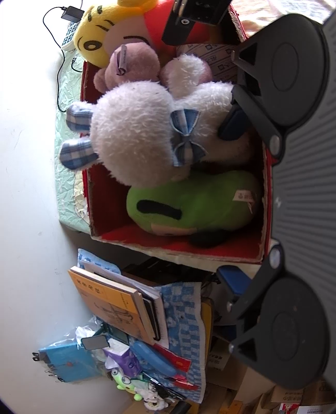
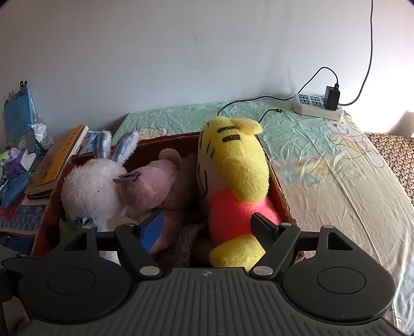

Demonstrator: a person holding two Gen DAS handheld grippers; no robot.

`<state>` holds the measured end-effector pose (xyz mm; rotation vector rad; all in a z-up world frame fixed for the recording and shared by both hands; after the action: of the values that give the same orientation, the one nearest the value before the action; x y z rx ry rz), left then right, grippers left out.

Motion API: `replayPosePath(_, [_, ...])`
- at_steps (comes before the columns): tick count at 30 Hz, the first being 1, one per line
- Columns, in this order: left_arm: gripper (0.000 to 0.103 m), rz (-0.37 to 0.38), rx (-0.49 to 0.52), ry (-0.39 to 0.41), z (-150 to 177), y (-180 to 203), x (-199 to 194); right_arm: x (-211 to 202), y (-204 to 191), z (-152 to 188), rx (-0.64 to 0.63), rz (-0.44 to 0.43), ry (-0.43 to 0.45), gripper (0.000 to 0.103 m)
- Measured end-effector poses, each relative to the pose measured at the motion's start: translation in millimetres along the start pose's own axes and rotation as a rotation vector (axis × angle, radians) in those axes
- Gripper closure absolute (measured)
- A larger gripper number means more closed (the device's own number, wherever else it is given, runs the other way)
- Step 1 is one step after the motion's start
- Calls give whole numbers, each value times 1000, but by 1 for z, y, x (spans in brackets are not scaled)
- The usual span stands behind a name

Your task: Organize objects

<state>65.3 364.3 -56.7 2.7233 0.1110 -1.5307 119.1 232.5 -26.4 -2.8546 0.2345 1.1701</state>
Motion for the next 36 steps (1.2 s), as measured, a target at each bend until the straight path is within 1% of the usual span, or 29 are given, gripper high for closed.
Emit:
replayPosePath(10, [0, 1, 3, 0, 1, 1, 1, -2, -5, -1, -18, -19, 12, 28])
replayPosePath(18, [0, 4, 5, -2, 1, 1, 3, -1, -5, 0, -17, -17, 7, 29])
replayPosePath(36, [0, 7, 1, 6, 1, 1, 4, -1, -5, 4, -7, -17, -4, 29])
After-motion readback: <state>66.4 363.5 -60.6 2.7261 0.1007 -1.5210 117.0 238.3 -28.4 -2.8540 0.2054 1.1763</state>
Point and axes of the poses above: each gripper's, at about its wrist camera, not at the fingertips, and x roughly the way its jaws point, y to its right, z to its underside, the point moved 6 cm from there along x, roughly the way its jaws point, and after that the axes turned 9 degrees about z, right-handed, at the moved point
